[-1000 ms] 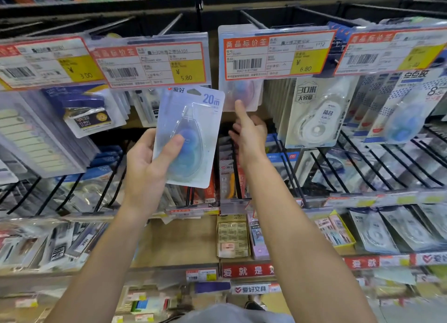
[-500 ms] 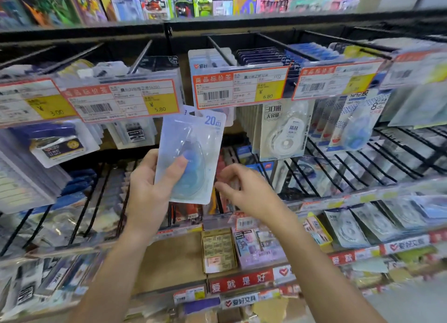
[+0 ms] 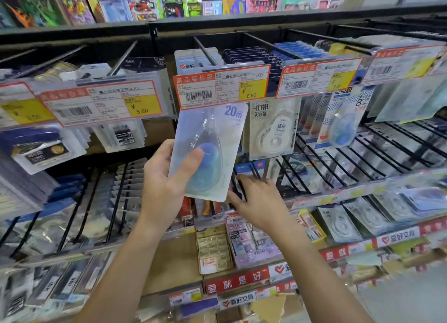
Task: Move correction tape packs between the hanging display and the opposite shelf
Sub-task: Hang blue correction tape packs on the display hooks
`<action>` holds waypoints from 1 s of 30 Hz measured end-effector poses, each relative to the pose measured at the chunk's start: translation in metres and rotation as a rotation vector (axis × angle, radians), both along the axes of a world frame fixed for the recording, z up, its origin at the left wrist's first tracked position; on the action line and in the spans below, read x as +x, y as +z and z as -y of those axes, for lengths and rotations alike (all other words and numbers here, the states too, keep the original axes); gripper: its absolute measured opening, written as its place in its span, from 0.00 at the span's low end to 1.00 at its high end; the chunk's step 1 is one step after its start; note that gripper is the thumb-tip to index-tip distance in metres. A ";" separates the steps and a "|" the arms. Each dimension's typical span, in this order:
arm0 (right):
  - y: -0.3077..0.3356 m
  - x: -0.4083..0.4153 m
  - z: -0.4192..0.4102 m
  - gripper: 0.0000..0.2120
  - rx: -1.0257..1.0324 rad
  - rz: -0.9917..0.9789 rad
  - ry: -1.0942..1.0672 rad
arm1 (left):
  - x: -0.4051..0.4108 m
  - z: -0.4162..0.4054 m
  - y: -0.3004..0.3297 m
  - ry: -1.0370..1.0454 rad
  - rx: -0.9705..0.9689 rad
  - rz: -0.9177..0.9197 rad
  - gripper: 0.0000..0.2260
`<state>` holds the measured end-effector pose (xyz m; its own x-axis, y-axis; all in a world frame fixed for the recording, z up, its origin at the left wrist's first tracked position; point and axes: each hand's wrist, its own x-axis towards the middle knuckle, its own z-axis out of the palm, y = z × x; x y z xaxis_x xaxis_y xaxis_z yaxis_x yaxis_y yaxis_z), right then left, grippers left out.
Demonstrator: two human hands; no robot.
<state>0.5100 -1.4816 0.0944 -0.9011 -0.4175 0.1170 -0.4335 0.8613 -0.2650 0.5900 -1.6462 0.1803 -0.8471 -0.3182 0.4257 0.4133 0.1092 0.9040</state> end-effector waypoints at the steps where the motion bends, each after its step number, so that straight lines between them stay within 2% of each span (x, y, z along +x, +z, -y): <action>1: -0.002 0.000 -0.001 0.35 -0.002 0.005 -0.003 | -0.001 0.000 0.001 -0.001 -0.002 -0.005 0.12; 3: -0.004 -0.001 -0.001 0.30 0.004 -0.010 -0.011 | -0.003 -0.002 0.002 -0.003 -0.001 -0.012 0.11; 6: -0.002 -0.002 0.001 0.38 0.076 -0.028 0.014 | -0.001 -0.004 0.001 0.008 -0.003 -0.014 0.13; 8: -0.003 -0.003 0.000 0.40 0.086 -0.021 0.038 | 0.002 -0.005 0.002 0.024 -0.022 -0.016 0.13; 12: -0.009 -0.003 -0.001 0.32 0.060 0.001 0.046 | 0.005 -0.004 0.005 0.046 -0.042 -0.031 0.12; 15: -0.012 -0.005 -0.002 0.39 0.055 -0.006 0.057 | 0.012 -0.007 0.005 0.055 -0.064 -0.059 0.11; 19: -0.012 -0.004 -0.003 0.40 0.018 -0.007 0.058 | 0.017 -0.012 0.009 0.034 -0.068 -0.114 0.16; 24: -0.015 -0.006 -0.003 0.38 0.020 -0.002 0.063 | 0.003 -0.017 0.016 0.039 -0.038 -0.111 0.08; 27: -0.014 -0.005 -0.003 0.30 -0.019 0.008 0.052 | -0.003 -0.021 0.018 0.066 -0.003 -0.113 0.07; 30: -0.015 -0.005 -0.001 0.34 -0.014 -0.005 0.045 | 0.002 -0.032 0.017 0.091 0.004 -0.096 0.07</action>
<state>0.5046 -1.4808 0.0796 -0.8810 -0.4556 0.1276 -0.4727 0.8371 -0.2752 0.5917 -1.6138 0.1975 -0.7698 -0.3937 0.5024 0.4868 0.1469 0.8611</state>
